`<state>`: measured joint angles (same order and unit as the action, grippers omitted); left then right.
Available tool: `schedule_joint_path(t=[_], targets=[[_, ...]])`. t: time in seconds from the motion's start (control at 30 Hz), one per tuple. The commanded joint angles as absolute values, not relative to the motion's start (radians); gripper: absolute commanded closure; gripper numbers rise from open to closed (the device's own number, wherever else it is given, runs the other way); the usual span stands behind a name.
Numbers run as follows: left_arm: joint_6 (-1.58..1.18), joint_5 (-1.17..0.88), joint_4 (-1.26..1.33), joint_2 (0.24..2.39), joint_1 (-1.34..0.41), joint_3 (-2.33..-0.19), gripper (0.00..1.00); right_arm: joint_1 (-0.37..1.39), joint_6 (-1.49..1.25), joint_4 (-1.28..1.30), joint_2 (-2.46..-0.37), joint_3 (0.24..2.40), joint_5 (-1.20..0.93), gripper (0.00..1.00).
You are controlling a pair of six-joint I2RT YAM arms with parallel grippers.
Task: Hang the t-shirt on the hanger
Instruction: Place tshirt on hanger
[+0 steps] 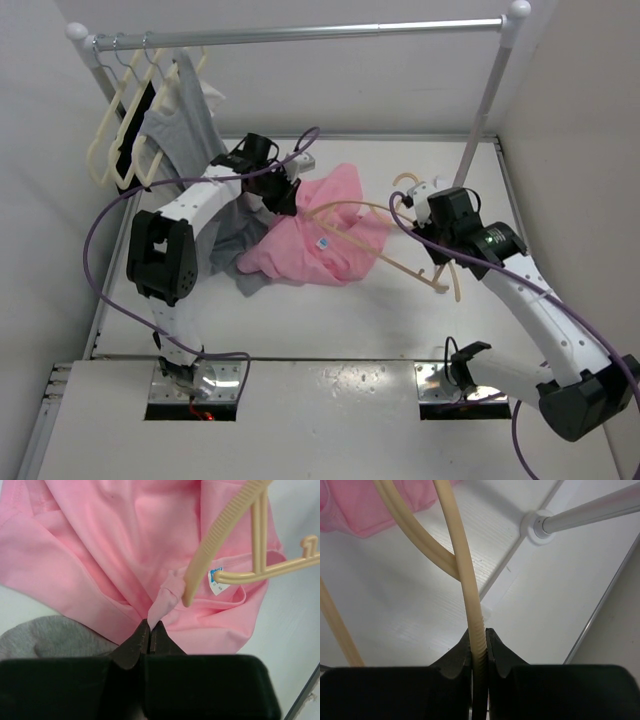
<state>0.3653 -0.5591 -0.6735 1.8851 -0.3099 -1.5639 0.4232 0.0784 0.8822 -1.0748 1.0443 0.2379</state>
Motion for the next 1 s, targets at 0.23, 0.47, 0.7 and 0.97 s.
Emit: schedule_joint_path(t=[0.23,0.47,0.7,0.97], targets=[[0.333,-0.65,-0.673,1.865,-0.296,-1.617,1.0,0.436,0.078,0.784,-1.054,0.974,0.245,1.0],[0.414,-0.64,-0.684,1.829,-0.296,-1.617,1.0,0.436,0.078,0.784,-1.045,0.953,0.311,1.0],[0.445,-0.66,-0.704,1.818,-0.296,-1.617,1.0,0.446,0.087,0.795,-1.068,0.976,0.324,1.0],[0.364,-0.638,-0.704,1.888,-0.307,-1.724,1.0,0.486,0.078,0.775,-1.091,0.977,0.324,1.0]])
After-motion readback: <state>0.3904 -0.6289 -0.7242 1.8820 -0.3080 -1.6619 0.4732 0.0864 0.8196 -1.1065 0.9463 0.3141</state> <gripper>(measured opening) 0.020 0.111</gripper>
